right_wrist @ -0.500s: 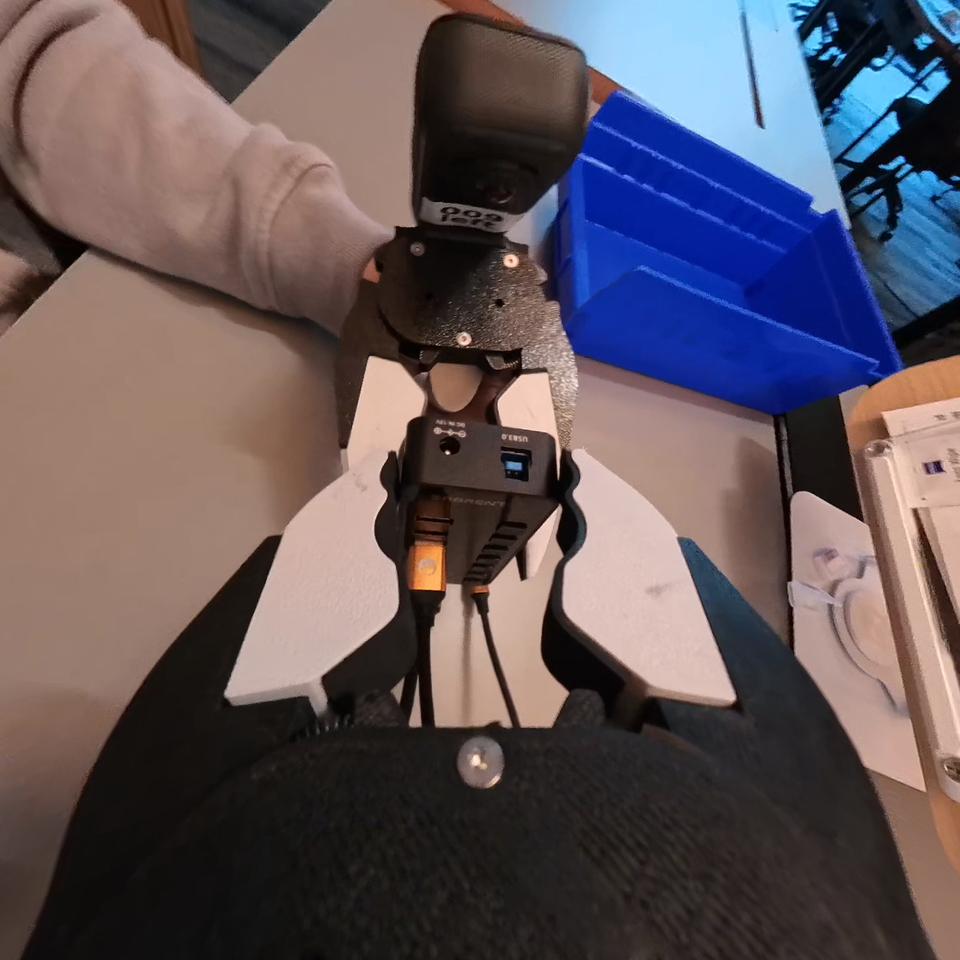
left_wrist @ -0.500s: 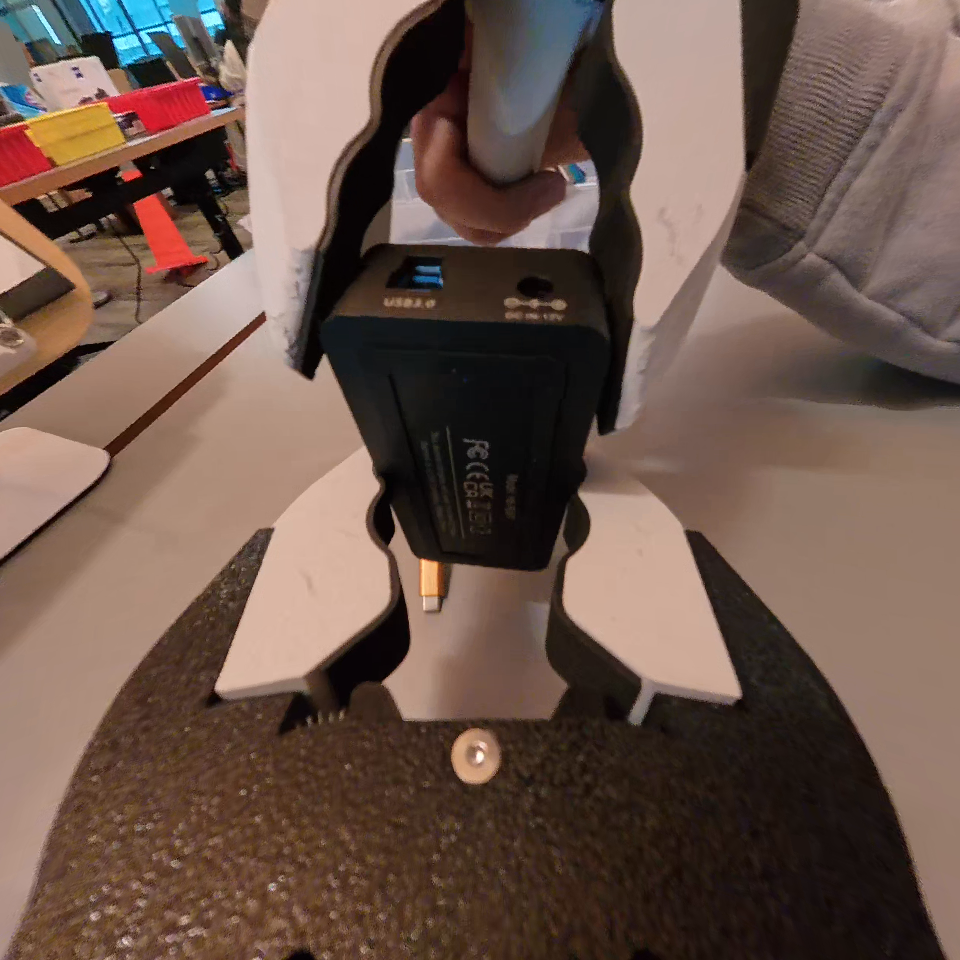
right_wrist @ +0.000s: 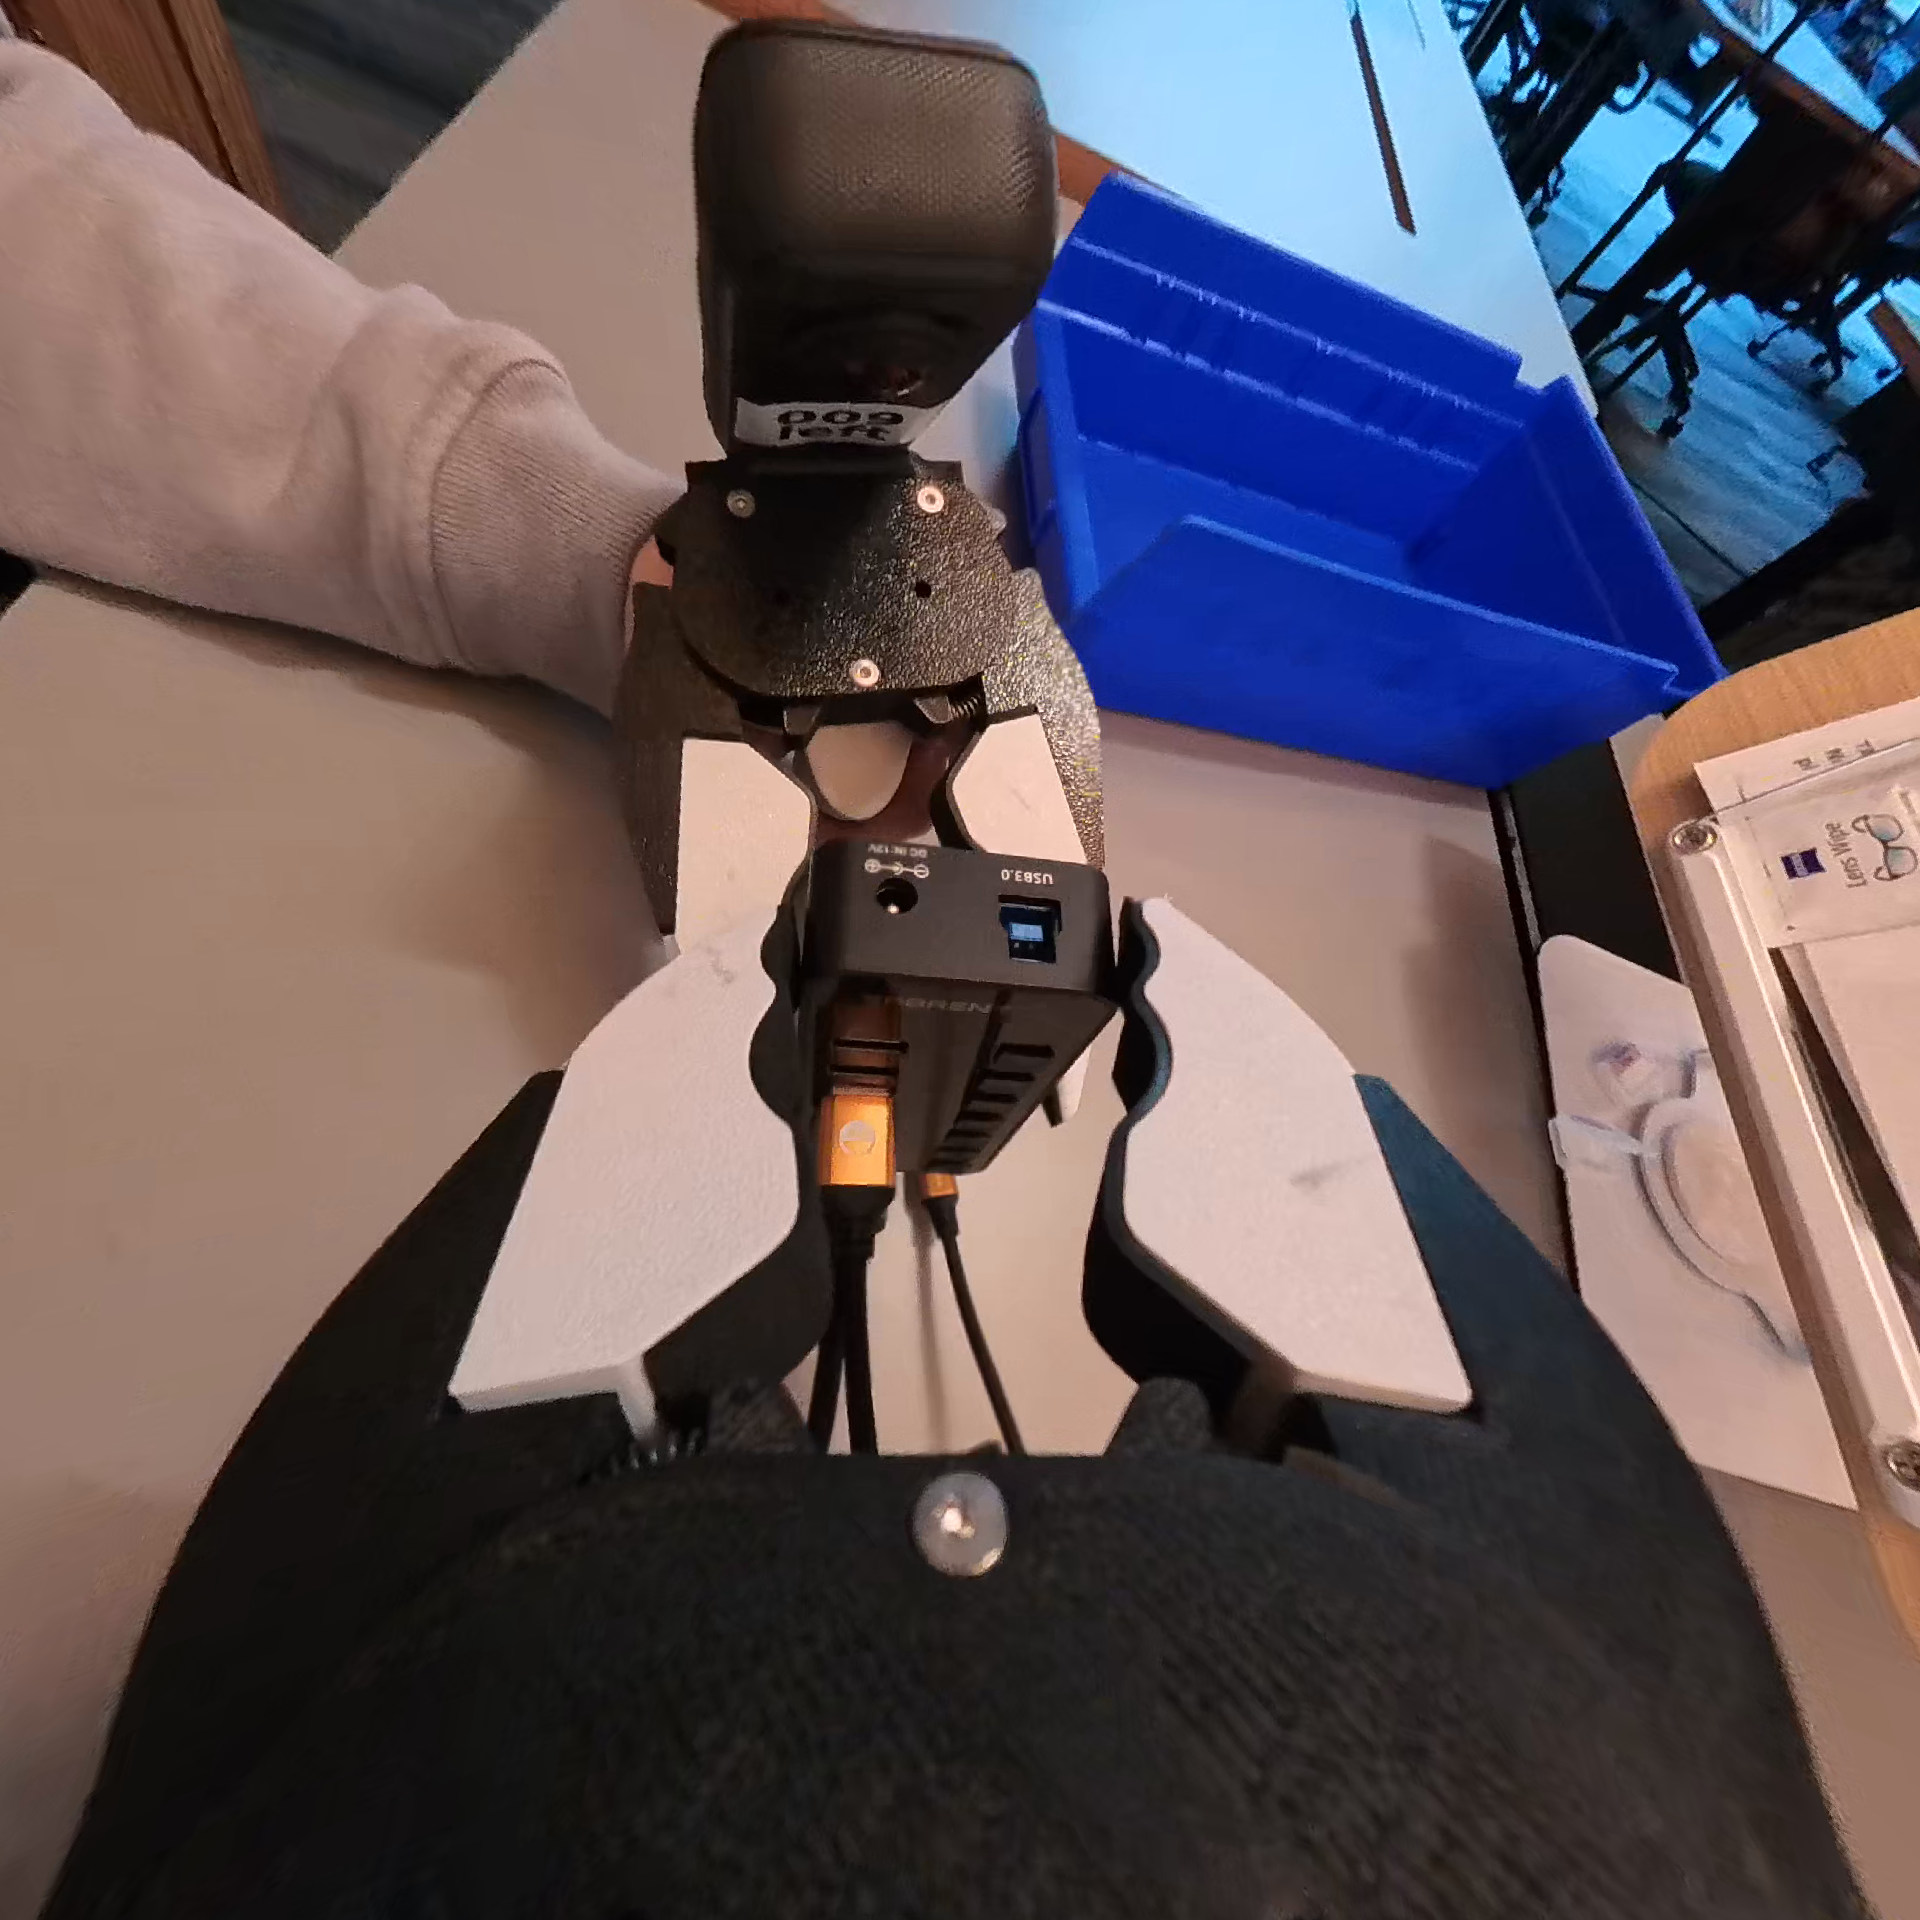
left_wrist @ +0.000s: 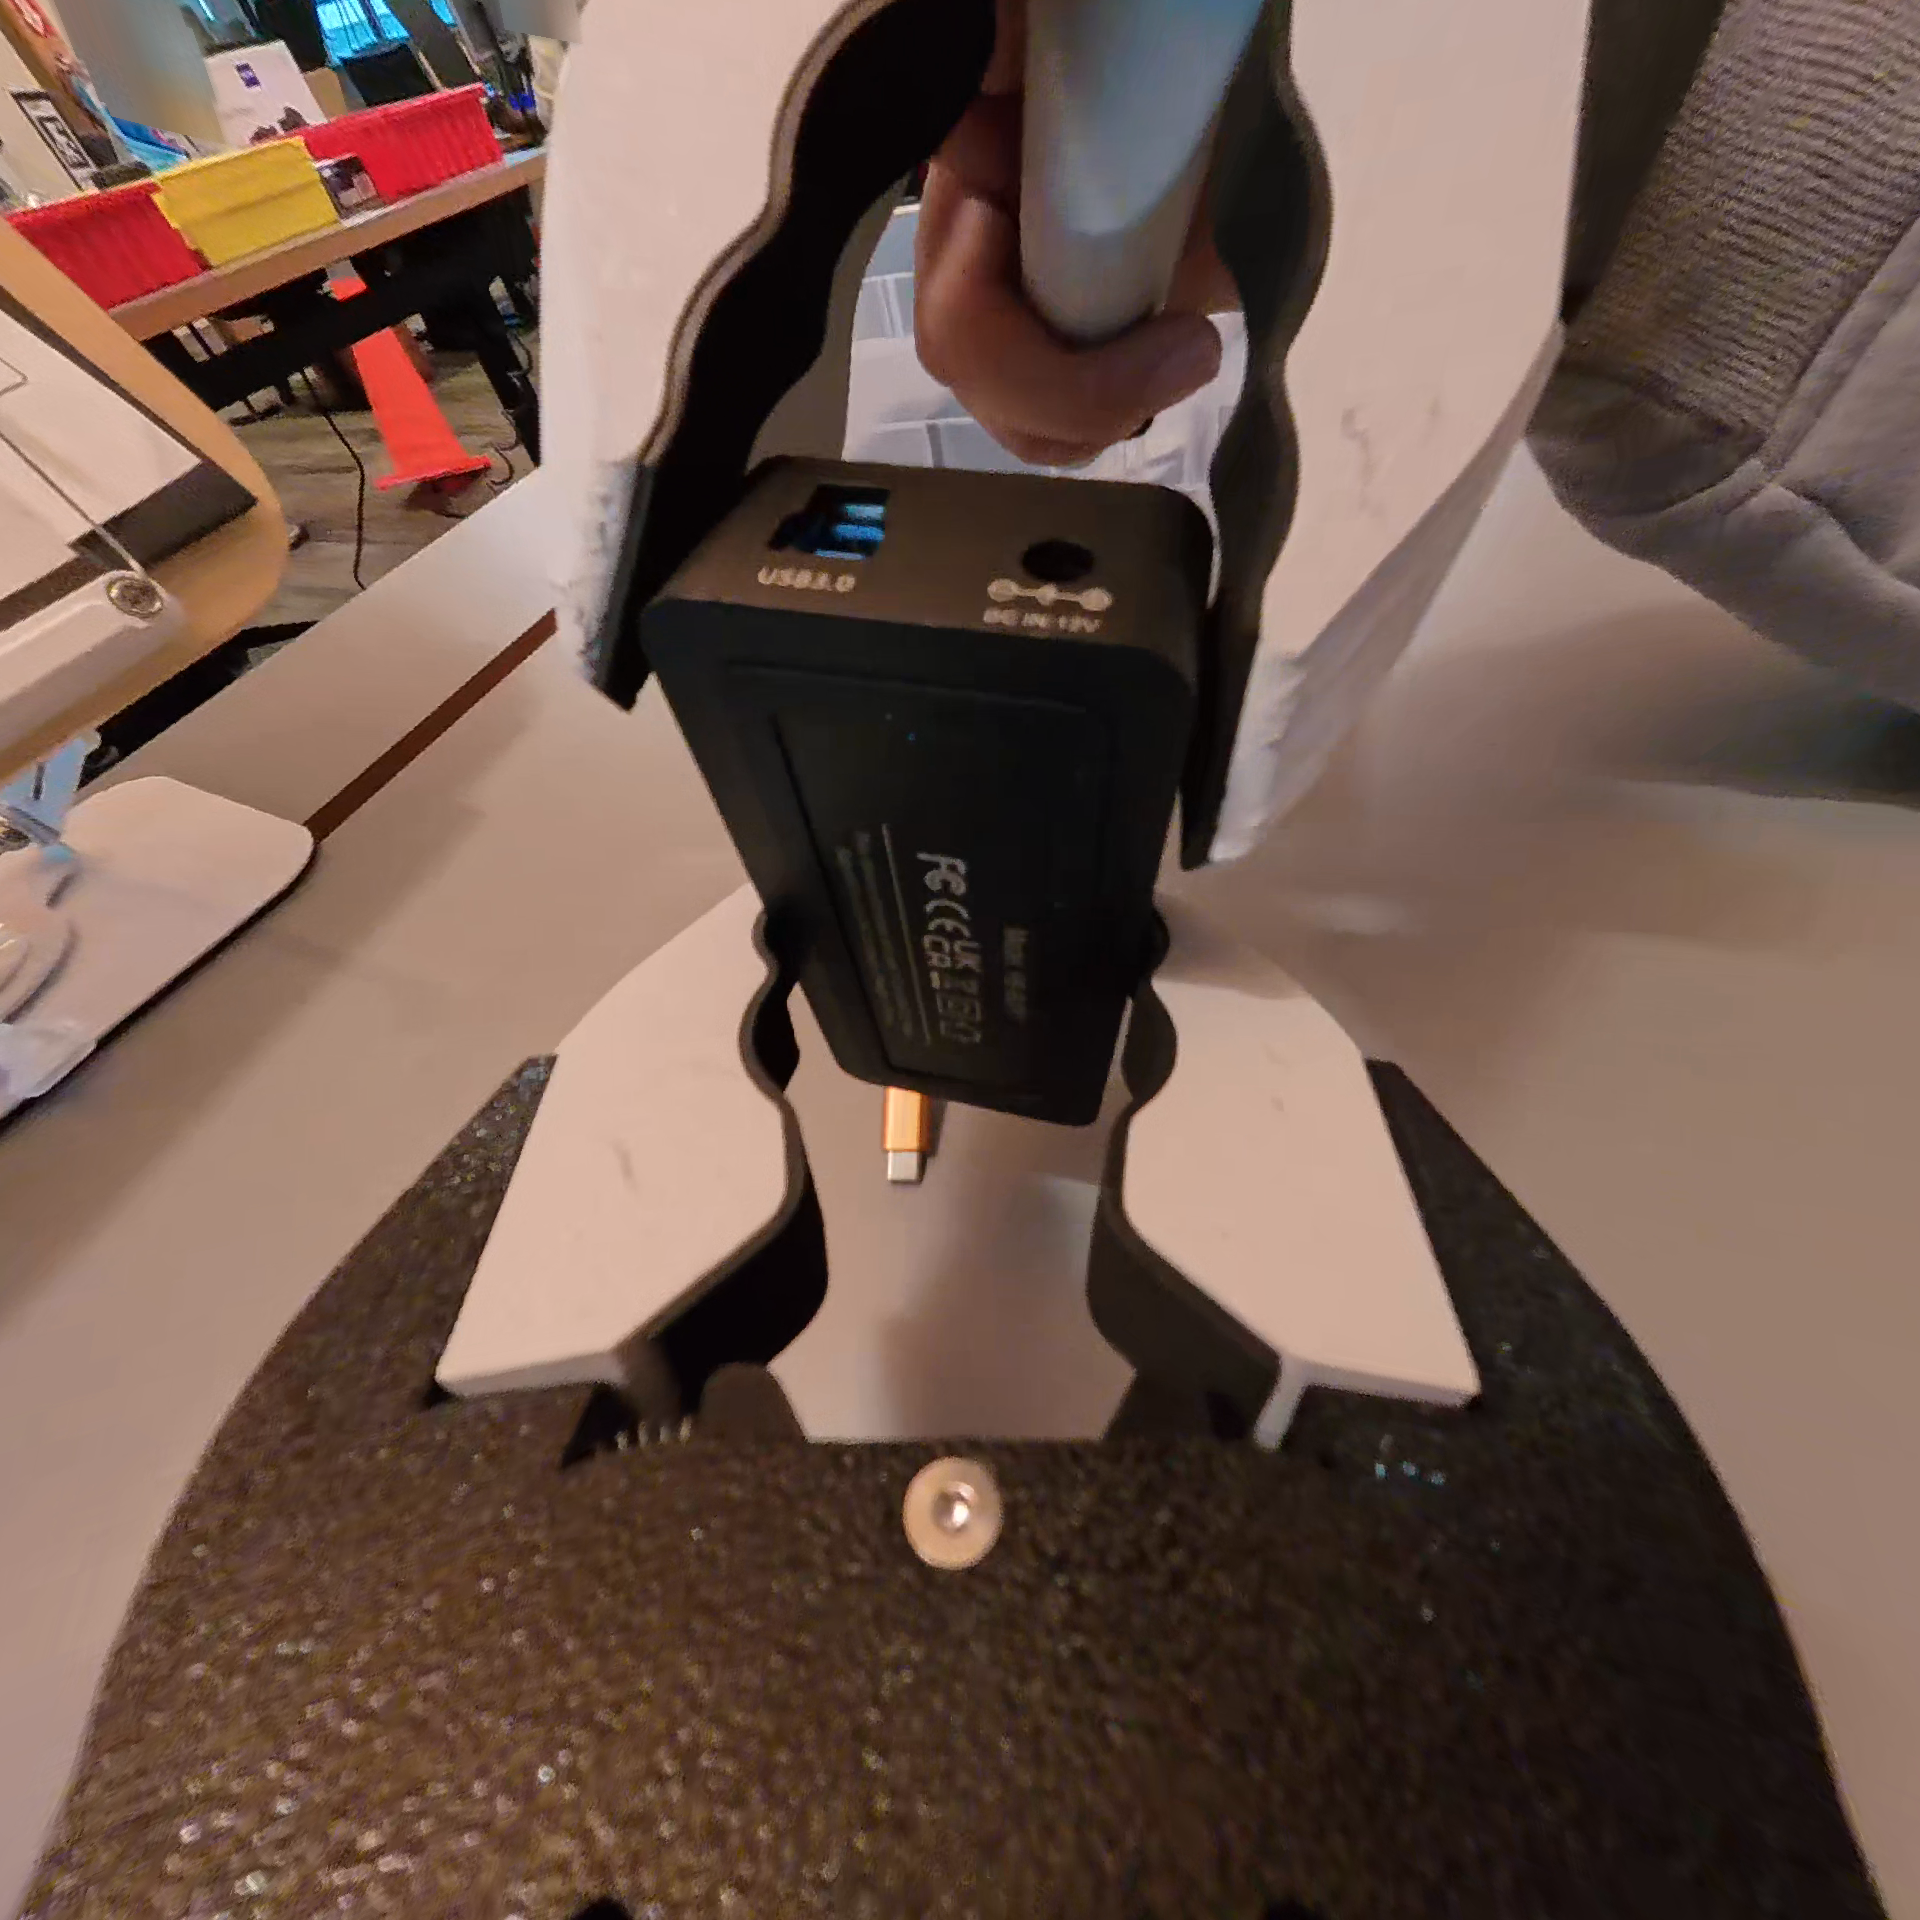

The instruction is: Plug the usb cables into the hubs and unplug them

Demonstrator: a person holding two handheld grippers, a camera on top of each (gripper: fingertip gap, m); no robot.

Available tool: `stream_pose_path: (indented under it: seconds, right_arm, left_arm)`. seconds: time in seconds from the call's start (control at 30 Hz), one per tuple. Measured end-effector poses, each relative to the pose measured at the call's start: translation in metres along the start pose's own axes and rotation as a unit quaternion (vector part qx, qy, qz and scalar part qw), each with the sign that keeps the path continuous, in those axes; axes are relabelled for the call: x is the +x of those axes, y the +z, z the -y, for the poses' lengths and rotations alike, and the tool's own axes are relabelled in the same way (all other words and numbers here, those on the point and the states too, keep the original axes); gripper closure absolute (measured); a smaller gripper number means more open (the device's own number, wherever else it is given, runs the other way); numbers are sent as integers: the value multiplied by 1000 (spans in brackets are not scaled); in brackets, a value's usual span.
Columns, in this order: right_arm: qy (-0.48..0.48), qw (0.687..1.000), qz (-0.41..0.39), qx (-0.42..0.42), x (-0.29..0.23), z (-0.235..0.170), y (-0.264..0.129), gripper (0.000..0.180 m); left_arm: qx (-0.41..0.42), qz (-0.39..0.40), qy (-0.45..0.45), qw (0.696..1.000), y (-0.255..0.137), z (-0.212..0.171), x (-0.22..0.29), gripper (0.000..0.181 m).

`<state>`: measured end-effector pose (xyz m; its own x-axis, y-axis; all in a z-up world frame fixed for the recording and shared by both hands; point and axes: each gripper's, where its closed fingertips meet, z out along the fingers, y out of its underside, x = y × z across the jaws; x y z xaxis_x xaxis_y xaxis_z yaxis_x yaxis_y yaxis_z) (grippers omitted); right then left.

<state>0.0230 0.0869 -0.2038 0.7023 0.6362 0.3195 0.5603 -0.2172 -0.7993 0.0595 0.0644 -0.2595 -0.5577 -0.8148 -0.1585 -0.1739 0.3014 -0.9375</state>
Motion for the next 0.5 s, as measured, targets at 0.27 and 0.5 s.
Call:
stream_pose_path:
  seconds: [0.27,0.5]
  right_arm:
    - [32,999,-20,22,10,3,-5,121]
    - [95,989,-48,102,20,19,-52,133]
  left_arm:
    - [33,-2,-34,999,1,4,-3,119]
    - [100,6,-53,994,-21,19,-17,119]
